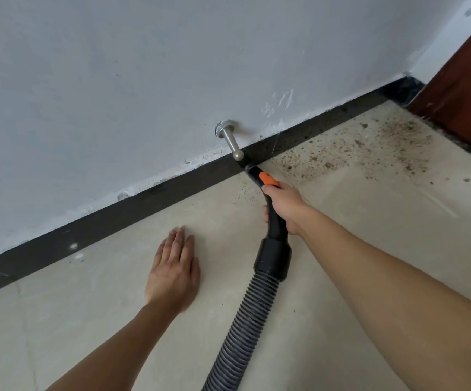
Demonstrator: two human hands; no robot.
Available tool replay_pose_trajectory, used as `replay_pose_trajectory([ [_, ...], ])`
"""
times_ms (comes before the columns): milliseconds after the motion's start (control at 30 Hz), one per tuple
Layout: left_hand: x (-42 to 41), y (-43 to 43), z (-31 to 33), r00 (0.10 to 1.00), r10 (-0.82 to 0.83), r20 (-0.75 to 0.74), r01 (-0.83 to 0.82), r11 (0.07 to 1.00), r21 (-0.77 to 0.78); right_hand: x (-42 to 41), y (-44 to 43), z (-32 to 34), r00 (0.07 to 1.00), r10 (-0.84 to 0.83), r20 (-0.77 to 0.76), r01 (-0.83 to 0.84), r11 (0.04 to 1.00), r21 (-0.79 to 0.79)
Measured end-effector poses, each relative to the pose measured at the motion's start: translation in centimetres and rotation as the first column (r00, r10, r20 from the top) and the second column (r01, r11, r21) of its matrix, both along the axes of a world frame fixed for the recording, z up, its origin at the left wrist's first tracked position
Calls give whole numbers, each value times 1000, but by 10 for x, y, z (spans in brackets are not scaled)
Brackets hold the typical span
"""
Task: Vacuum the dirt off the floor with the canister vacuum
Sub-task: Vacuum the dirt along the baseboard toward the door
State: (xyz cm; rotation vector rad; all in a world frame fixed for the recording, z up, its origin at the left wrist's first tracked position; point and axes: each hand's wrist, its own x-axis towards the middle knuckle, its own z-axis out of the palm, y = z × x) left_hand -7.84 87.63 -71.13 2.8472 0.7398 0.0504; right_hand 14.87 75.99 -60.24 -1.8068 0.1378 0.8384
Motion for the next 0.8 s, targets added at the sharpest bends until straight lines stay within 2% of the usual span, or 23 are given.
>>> replay_pose_trajectory([
  [167,-1,-2,2,1000,-2,3,2,1000,14,-5,-8,2,998,42,47,-40,998,-40],
  [300,-1,-1,1,1000,2,17,-2,1000,2,-8,-34,9,999,40,-7,-40,998,-40],
  [467,-1,0,-1,1000,4,23,-5,1000,11,-50,-75,8,996,36,-80,-36,999,2],
  [633,-1,-2,0,1000,5,27,-5,1000,14,-63,-65,3,998,-7,-65,9,999,36],
  [800,-2,-3,1,1000,15,17,-15,1000,14,-78,-52,-3,997,42,-58,-40,999,27],
])
